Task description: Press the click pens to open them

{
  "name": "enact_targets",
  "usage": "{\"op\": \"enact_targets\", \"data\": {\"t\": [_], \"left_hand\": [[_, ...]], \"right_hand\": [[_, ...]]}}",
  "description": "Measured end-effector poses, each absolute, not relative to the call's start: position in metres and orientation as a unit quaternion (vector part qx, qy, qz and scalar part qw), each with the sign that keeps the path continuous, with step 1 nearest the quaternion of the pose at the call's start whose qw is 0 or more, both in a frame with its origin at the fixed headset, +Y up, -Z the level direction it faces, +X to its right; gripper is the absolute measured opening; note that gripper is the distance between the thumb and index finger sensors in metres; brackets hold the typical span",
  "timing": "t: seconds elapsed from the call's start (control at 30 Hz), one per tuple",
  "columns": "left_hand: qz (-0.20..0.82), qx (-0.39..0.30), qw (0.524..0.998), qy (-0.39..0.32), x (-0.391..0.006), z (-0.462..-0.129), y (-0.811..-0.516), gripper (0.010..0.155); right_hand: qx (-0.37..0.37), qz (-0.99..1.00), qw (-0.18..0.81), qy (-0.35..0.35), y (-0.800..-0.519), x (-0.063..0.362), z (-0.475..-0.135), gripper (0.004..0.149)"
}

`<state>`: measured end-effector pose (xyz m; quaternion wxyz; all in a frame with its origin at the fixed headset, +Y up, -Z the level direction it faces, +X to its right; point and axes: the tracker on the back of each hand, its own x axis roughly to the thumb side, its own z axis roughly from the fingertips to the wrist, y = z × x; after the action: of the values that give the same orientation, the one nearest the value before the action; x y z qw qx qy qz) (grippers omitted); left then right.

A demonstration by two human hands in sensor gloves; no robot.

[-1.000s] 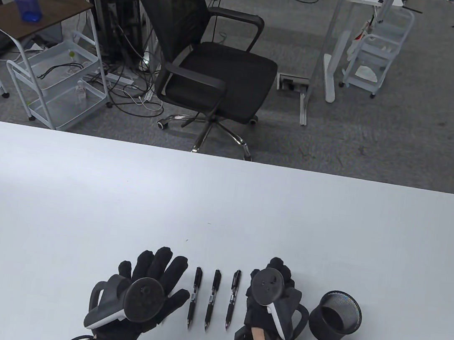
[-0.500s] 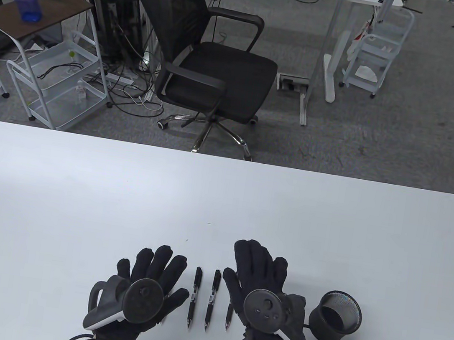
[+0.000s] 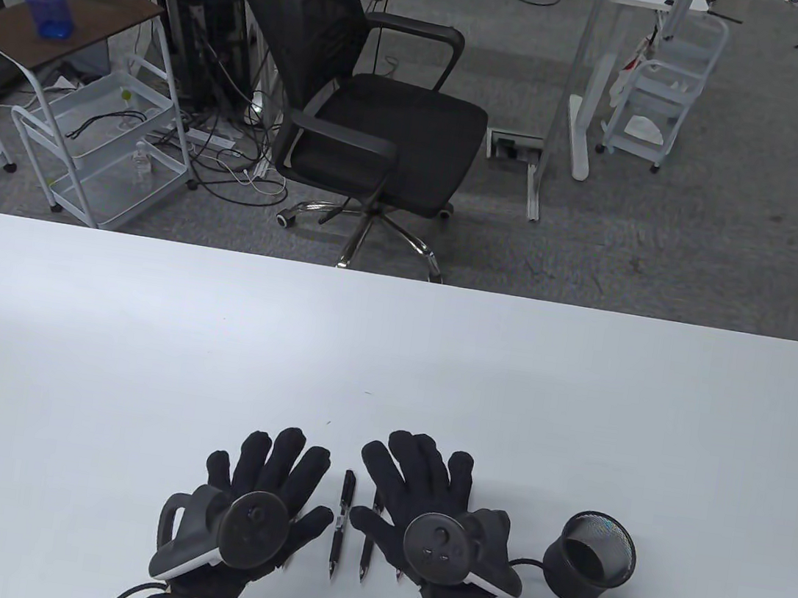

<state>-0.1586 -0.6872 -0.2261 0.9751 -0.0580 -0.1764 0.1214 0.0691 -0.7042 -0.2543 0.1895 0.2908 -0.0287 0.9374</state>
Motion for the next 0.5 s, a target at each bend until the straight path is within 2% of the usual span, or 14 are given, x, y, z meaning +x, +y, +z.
{"op": "enact_targets", "data": {"t": [0.5], "left_hand": [[0.109, -0.055, 0.977, -0.173, -0.1566, -0.2268, -0.6884, 0.07]], "right_hand": [[0.295, 0.937, 0.182, -0.026, -0.7055, 0.064, -0.2534, 0.073]]}}
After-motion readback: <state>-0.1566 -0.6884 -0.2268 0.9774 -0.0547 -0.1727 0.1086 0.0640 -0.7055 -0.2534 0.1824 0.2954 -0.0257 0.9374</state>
